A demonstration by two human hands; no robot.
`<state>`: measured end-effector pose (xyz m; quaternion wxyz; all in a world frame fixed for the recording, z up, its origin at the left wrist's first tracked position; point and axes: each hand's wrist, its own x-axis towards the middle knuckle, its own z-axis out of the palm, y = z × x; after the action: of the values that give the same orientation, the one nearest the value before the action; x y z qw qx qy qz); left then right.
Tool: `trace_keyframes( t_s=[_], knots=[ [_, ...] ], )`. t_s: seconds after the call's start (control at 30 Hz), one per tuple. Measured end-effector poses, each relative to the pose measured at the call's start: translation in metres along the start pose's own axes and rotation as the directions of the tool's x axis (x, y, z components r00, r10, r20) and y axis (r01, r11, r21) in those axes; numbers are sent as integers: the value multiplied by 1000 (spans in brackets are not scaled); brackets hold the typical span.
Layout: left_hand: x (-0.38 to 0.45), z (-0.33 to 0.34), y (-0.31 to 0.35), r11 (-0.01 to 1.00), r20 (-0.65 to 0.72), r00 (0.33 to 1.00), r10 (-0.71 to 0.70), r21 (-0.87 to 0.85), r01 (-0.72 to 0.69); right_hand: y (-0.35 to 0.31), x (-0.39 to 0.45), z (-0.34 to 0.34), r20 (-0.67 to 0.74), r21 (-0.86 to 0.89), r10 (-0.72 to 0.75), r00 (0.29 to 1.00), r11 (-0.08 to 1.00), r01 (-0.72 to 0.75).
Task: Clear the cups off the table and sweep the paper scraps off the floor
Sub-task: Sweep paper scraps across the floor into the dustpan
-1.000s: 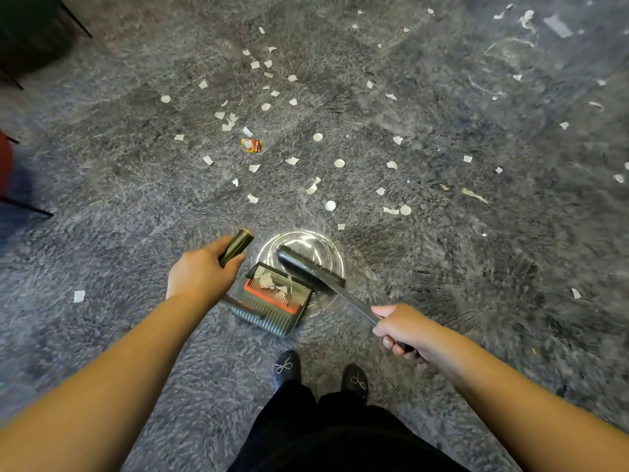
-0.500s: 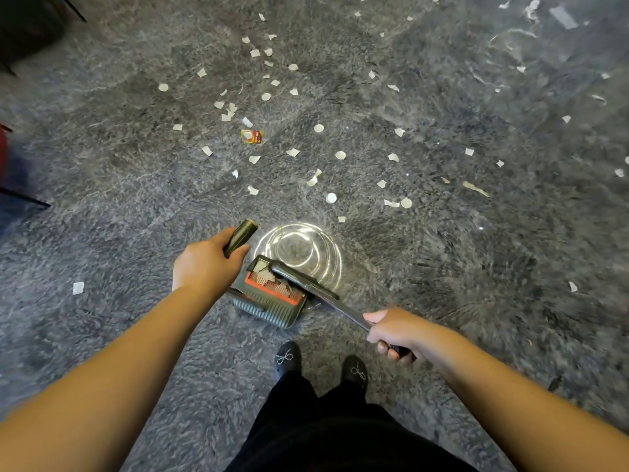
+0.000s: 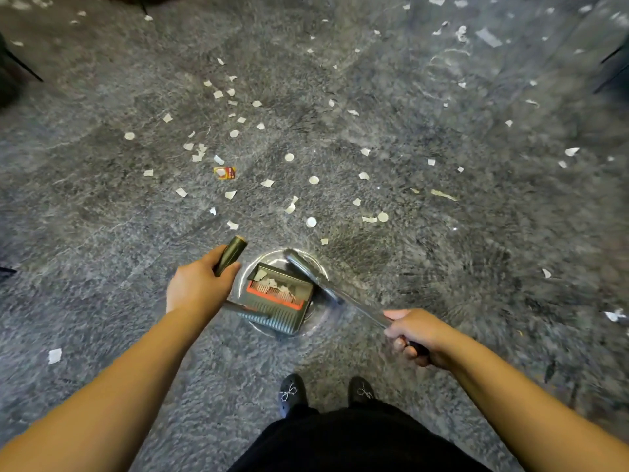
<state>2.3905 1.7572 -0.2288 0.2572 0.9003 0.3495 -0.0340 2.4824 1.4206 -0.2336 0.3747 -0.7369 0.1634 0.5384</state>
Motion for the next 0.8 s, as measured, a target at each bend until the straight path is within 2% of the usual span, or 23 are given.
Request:
trace_keyframes(
  t_s=[0.17, 0.4, 0.67, 0.8],
  knots=[
    [25, -1, 18, 997, 13, 997, 73, -17, -73, -12, 15, -11, -94, 146, -11, 995, 989, 25],
    [82, 10, 70, 988, 69, 988, 140, 63, -144, -57, 43, -64, -142, 175, -22, 990, 983, 47],
    [161, 26, 125, 982, 100, 991, 93, 155, -108, -136, 107, -128, -129, 125, 0, 992, 992, 17],
    [192, 27, 136, 984, 76, 996, 40, 169, -52, -177, 137, -138, -93, -4, -2, 996, 1000, 2]
  ],
)
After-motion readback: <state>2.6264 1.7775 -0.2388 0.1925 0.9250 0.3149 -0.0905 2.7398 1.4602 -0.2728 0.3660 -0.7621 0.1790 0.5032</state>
